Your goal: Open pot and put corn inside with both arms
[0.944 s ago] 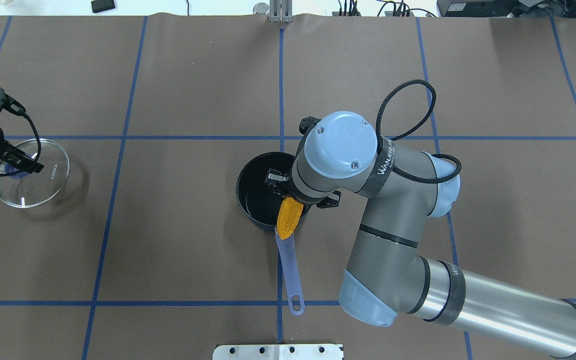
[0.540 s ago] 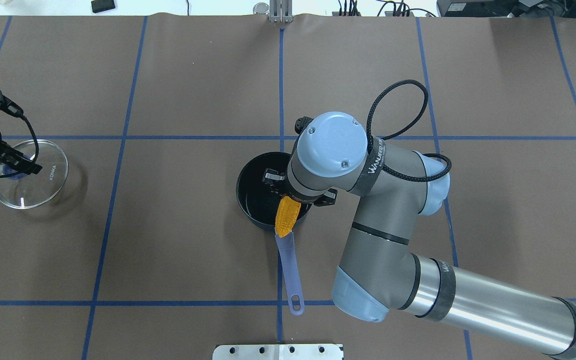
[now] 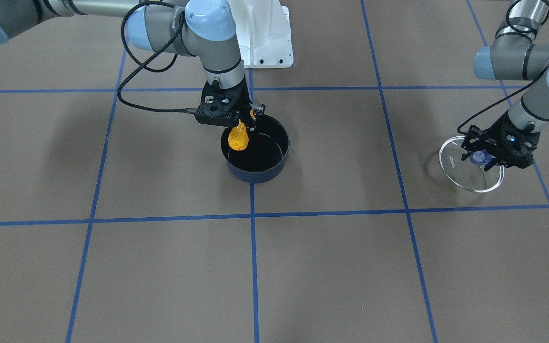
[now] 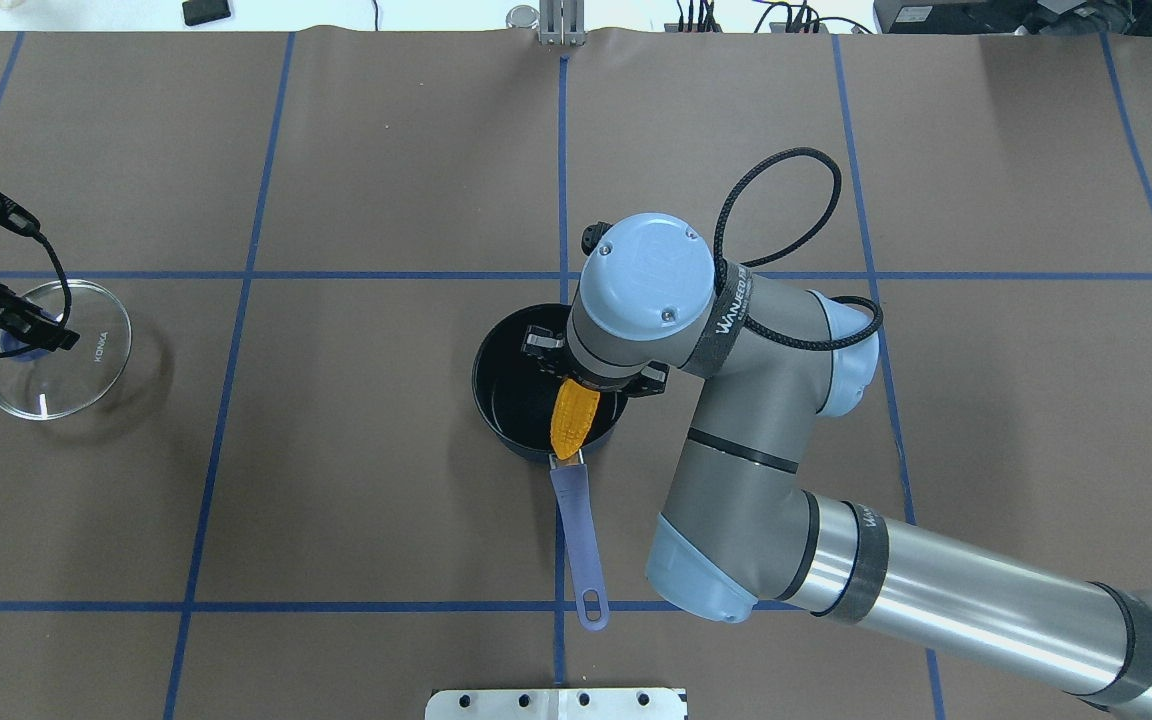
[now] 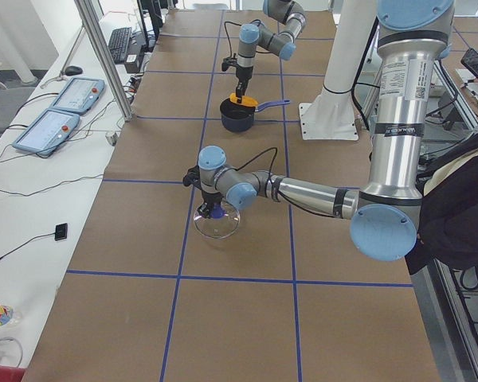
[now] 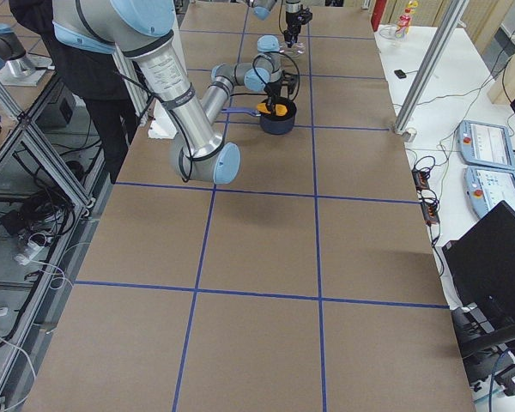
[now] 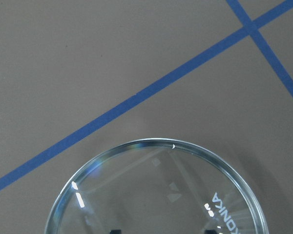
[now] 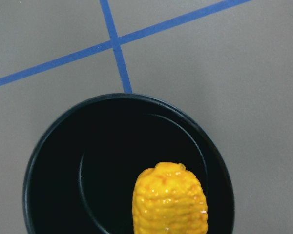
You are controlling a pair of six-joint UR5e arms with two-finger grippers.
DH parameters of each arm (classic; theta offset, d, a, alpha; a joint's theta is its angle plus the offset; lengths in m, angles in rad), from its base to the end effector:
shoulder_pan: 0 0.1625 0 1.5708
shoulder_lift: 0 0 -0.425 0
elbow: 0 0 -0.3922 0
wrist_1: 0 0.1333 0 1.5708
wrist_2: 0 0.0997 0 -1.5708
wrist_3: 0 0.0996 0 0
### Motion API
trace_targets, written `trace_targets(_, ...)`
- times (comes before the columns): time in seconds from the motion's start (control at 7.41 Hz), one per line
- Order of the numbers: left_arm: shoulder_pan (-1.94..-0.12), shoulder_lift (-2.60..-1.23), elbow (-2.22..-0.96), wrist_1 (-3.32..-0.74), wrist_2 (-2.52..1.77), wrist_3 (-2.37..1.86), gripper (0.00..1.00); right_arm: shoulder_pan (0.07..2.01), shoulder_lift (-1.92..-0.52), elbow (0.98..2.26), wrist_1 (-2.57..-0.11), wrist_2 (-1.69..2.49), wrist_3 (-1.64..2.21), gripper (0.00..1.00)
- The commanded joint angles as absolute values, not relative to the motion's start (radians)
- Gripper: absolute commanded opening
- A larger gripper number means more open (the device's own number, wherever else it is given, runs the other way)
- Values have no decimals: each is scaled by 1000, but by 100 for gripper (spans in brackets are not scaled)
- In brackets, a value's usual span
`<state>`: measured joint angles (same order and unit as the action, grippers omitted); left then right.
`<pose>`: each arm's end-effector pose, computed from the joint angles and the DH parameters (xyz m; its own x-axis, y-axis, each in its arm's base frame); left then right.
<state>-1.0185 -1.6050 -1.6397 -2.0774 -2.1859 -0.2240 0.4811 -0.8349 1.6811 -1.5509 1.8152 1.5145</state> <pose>0.2151 -0.4935 0.5565 0.6044 0.5370 -0.5884 -0.3034 0.8382 0.4532 -0.5553 -0.4131 0.1705 0.5894 0.2461 0.7694 -0.2528 0.9608 -0.1136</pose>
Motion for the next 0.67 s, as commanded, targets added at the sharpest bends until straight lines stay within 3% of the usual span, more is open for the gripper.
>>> trace_targets(0.0, -1019, -1598, -1637, -2088, -2186, -224, 46, 492, -805, 1649, -1551, 1815, 1493, 43)
trace_targets(0.13, -1017, -1595, -1632, -2088, -2184, -224, 46, 492, -805, 1649, -1551, 1813, 1493, 74)
trace_targets(0.27, -1017, -1594, -1631, -2088, -2183, -224, 46, 500, -802, 1649, -1551, 1812, 1493, 99)
trace_targets(0.54, -1015, -1595, -1624, -2088, -2177, -229, 46, 518, -795, 1651, -1552, 1812, 1493, 100)
